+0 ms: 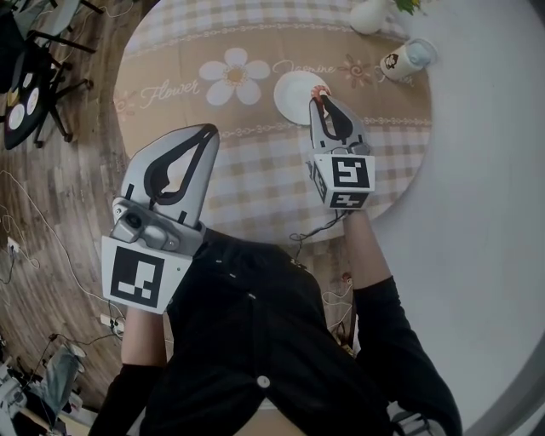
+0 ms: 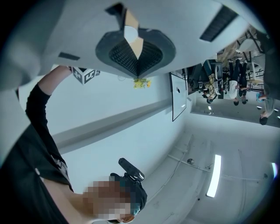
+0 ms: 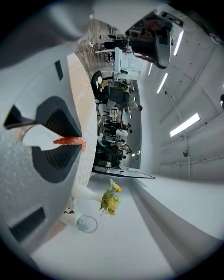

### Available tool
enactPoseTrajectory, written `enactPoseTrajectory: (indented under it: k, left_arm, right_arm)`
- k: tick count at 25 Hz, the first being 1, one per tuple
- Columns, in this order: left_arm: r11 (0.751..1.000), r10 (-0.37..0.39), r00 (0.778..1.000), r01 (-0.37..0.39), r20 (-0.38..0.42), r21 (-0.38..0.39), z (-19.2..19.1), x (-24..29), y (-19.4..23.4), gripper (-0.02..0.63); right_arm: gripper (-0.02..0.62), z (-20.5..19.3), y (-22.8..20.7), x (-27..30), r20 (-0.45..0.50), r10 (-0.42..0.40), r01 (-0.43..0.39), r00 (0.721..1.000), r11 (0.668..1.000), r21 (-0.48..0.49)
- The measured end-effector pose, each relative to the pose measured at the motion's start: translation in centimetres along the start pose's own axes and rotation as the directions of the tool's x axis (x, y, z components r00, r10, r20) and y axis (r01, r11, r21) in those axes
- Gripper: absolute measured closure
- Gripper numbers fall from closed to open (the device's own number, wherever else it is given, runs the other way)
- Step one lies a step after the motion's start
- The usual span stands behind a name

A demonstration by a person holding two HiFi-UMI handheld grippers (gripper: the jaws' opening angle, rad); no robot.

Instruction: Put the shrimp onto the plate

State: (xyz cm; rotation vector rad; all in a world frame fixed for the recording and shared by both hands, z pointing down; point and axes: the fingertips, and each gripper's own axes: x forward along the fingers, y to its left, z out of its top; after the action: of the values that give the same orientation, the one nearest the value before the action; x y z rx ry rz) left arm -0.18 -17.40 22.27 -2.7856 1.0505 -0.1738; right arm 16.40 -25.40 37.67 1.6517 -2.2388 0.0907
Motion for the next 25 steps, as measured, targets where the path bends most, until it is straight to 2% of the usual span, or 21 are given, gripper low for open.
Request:
enactPoseTrajectory:
  k: [13, 25]
  left_arm:
    - [1.000, -0.004, 0.999, 0.004, -0.034, 0.000, -1.8, 1.5, 0.7, 0.604]
    - [1.000, -0.009, 0.998, 0.008, -0.054, -0.015, -2.8, 2.6, 1.1, 0.604]
  right_arm:
    - [0.551, -5.3, -0.3, 4.9, -0.143, 0.035, -0.039, 0.989, 0.999, -0.019]
    - [0.551, -11.1, -0.6, 8.5, -0.309, 0.051, -0.063, 0.950, 0.998, -0.030]
